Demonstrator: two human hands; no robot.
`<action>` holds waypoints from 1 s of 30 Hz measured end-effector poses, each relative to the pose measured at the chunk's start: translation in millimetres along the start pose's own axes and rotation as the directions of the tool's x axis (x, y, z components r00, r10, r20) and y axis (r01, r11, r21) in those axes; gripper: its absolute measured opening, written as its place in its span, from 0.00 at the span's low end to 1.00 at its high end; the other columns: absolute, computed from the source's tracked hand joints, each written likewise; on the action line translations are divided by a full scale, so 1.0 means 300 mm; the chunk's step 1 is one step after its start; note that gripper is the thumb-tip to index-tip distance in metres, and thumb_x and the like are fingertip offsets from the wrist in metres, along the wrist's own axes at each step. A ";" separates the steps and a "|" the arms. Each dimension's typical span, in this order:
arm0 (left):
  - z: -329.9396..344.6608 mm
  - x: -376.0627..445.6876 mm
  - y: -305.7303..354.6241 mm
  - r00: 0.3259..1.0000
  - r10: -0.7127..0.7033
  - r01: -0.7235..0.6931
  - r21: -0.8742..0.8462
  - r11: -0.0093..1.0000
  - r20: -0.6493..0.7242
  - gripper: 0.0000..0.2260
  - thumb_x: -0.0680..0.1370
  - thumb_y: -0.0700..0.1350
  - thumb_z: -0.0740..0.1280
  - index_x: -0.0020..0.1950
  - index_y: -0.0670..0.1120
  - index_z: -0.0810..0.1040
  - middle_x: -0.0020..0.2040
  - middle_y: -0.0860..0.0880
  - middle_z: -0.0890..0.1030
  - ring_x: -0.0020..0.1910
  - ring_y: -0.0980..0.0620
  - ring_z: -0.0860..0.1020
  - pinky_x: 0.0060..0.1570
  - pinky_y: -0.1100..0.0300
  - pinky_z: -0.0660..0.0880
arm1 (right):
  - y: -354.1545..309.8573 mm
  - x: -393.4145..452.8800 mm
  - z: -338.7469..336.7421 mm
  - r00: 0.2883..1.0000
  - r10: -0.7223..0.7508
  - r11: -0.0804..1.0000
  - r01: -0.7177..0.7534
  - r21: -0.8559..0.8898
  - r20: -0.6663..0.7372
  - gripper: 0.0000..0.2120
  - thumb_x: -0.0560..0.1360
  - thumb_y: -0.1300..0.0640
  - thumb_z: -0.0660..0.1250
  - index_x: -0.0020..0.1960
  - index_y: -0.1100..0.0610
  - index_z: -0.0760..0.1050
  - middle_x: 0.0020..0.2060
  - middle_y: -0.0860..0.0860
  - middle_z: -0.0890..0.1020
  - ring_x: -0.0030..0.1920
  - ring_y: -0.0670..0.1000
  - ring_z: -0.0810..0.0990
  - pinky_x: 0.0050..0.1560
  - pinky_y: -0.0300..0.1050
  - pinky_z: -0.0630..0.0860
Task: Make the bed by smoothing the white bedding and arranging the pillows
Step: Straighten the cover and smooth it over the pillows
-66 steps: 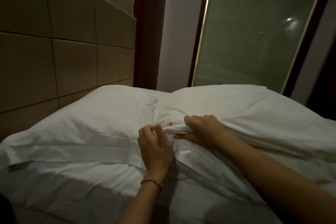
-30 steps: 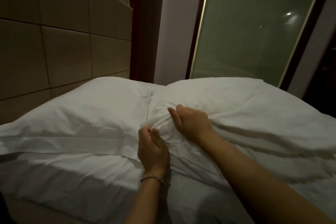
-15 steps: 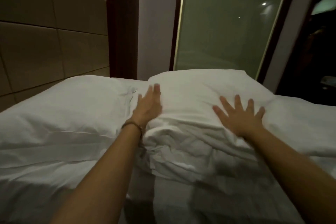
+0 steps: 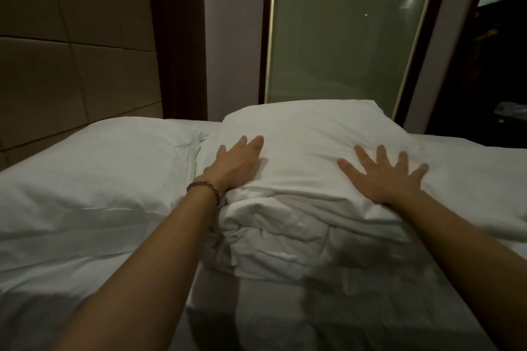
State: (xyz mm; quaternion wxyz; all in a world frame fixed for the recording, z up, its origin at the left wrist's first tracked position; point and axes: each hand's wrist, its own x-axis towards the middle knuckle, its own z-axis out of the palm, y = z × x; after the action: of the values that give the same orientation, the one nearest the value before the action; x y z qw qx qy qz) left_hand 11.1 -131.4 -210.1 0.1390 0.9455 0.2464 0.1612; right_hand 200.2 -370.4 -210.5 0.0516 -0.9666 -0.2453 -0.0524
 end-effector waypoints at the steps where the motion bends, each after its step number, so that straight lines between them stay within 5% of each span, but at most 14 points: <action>1: 0.012 -0.002 -0.005 1.000 -0.014 0.013 0.036 0.999 0.008 0.24 0.86 0.51 0.49 0.81 0.48 0.48 0.81 0.43 0.53 0.80 0.44 0.51 0.76 0.38 0.47 | 0.016 0.000 0.018 1.000 0.006 1.000 -0.007 0.015 0.015 0.46 0.63 0.18 0.30 0.77 0.35 0.35 0.80 0.47 0.39 0.78 0.64 0.38 0.69 0.75 0.33; 9: 0.009 -0.019 -0.070 0.996 -0.093 0.094 -0.062 0.994 0.015 0.25 0.85 0.57 0.43 0.82 0.51 0.49 0.80 0.41 0.58 0.78 0.41 0.59 0.76 0.41 0.55 | 0.026 0.010 0.019 0.991 -0.001 0.998 -0.008 0.065 0.133 0.49 0.61 0.17 0.31 0.78 0.37 0.37 0.80 0.47 0.42 0.78 0.65 0.43 0.70 0.77 0.40; 13: -0.050 0.034 0.021 0.992 0.074 -0.066 0.083 0.994 -0.098 0.32 0.83 0.57 0.58 0.81 0.45 0.50 0.78 0.39 0.62 0.75 0.39 0.63 0.73 0.41 0.61 | -0.030 0.076 -0.080 0.985 -0.105 0.994 0.102 -0.026 -0.136 0.44 0.70 0.22 0.32 0.80 0.42 0.46 0.80 0.50 0.47 0.78 0.65 0.42 0.72 0.74 0.39; 15: -0.048 0.119 0.072 0.990 0.142 -0.136 0.187 0.973 -0.019 0.40 0.76 0.69 0.55 0.80 0.52 0.43 0.81 0.42 0.55 0.78 0.39 0.56 0.73 0.36 0.57 | -0.063 0.131 -0.096 0.956 -0.201 0.980 0.197 -0.040 -0.213 0.40 0.72 0.24 0.34 0.79 0.41 0.44 0.80 0.48 0.42 0.78 0.63 0.38 0.73 0.70 0.37; 17: -0.029 0.193 0.121 0.995 0.070 -0.080 0.155 0.985 0.065 0.38 0.70 0.75 0.42 0.77 0.63 0.41 0.82 0.49 0.48 0.80 0.38 0.49 0.72 0.29 0.51 | -0.069 0.187 -0.062 0.960 -0.222 0.975 0.223 -0.014 -0.172 0.40 0.71 0.23 0.33 0.79 0.38 0.40 0.80 0.46 0.39 0.78 0.62 0.38 0.74 0.68 0.37; 19: 0.015 0.233 0.143 0.991 -0.047 0.037 0.084 0.996 0.128 0.31 0.74 0.73 0.41 0.77 0.67 0.46 0.81 0.57 0.45 0.80 0.39 0.43 0.68 0.24 0.44 | -0.034 0.226 0.007 0.982 -0.166 0.984 0.171 0.043 -0.093 0.40 0.68 0.21 0.31 0.77 0.35 0.37 0.80 0.45 0.38 0.78 0.61 0.38 0.74 0.69 0.36; 25: 0.055 0.278 0.183 0.945 -0.260 0.257 0.042 0.965 0.196 0.32 0.77 0.73 0.41 0.79 0.65 0.45 0.81 0.60 0.40 0.79 0.41 0.36 0.66 0.23 0.39 | 0.060 0.227 0.075 0.996 -0.072 0.994 0.067 0.089 0.060 0.43 0.68 0.21 0.30 0.78 0.39 0.35 0.80 0.49 0.41 0.79 0.61 0.42 0.74 0.68 0.40; 30: -0.037 0.359 0.279 0.911 -0.323 0.345 -0.041 0.938 0.258 0.31 0.78 0.71 0.42 0.79 0.64 0.43 0.81 0.59 0.40 0.79 0.44 0.36 0.69 0.26 0.39 | 0.054 0.225 -0.034 0.980 -0.144 0.989 0.141 0.034 0.137 0.41 0.71 0.25 0.29 0.80 0.42 0.39 0.80 0.52 0.43 0.79 0.63 0.44 0.73 0.70 0.43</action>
State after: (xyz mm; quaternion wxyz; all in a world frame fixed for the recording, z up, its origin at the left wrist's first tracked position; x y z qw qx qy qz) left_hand 131.2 -144.7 -145.9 0.2344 0.8952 0.3781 0.0265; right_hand 266.2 -354.1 -192.9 0.0424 -0.9472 -0.3176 0.0144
